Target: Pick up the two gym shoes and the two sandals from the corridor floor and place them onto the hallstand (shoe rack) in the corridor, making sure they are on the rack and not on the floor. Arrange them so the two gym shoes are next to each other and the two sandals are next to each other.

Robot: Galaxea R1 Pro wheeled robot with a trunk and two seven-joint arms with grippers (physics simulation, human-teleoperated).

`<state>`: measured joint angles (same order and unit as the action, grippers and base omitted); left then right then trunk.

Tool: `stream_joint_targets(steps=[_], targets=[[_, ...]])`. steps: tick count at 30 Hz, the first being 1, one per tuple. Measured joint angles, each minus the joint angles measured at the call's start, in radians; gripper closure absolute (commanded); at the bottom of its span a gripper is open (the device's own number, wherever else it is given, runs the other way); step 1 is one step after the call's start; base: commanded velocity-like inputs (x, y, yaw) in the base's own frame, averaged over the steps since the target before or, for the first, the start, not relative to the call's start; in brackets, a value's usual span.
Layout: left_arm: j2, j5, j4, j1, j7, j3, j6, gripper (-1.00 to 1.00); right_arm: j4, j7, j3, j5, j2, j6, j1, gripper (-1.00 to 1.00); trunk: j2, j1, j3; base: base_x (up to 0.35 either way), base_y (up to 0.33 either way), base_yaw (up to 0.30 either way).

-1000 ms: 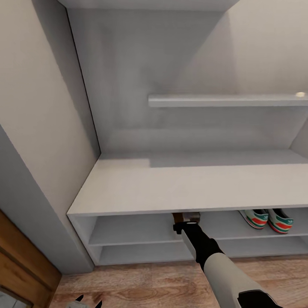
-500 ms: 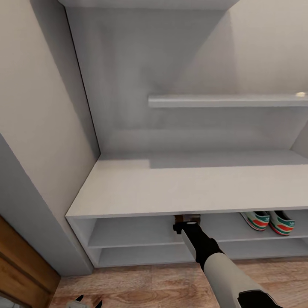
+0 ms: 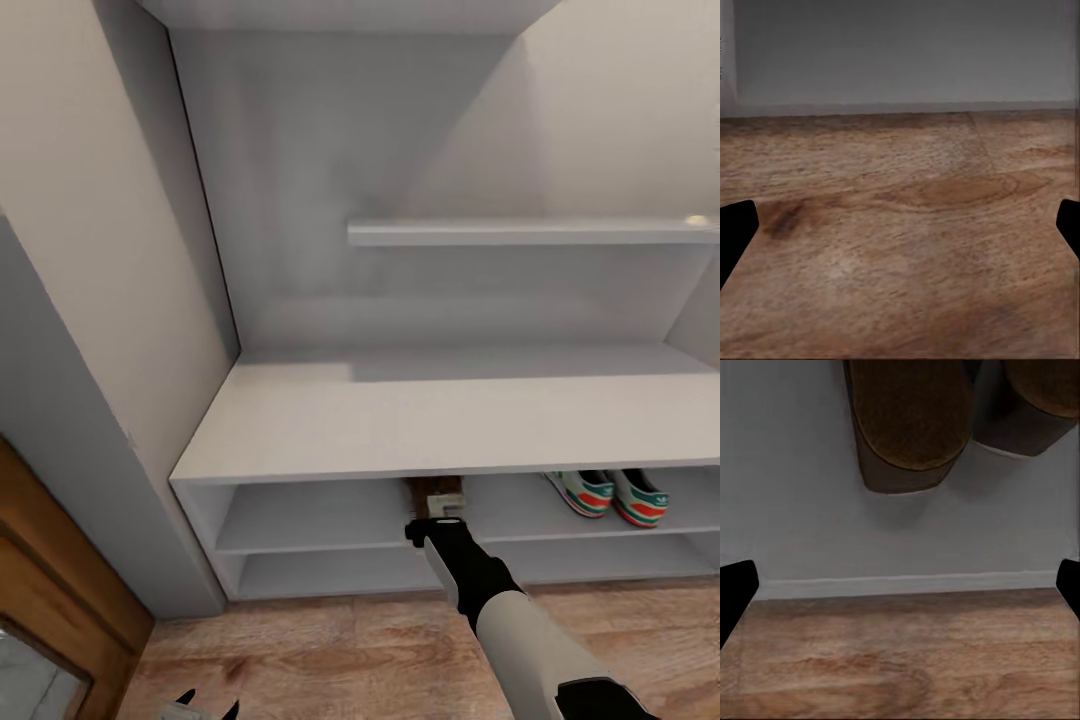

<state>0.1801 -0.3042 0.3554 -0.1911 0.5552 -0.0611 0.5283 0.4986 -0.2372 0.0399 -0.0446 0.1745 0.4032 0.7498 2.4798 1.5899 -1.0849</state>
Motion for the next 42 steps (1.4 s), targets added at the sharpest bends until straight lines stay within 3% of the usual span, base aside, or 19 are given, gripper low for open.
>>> stream_joint_targets(steps=[13,42], targets=[[-0.001,0.0,0.0,0.0,0.0,0.0,0.0,-1.0,-0.001,0.001,0.0,0.0,0.0,0.0,0.0,-1.0,0.0,0.0,0.0,-0.326,-0.045,0.0],[0.0,-0.001,-0.001,0.0,-0.001,0.0,-0.001,-1.0,-0.001,0.002,0.001,-0.001,0.0,-0.002,0.0,-1.0,0.0,0.0,0.0,-0.283,-0.195,0.0]])
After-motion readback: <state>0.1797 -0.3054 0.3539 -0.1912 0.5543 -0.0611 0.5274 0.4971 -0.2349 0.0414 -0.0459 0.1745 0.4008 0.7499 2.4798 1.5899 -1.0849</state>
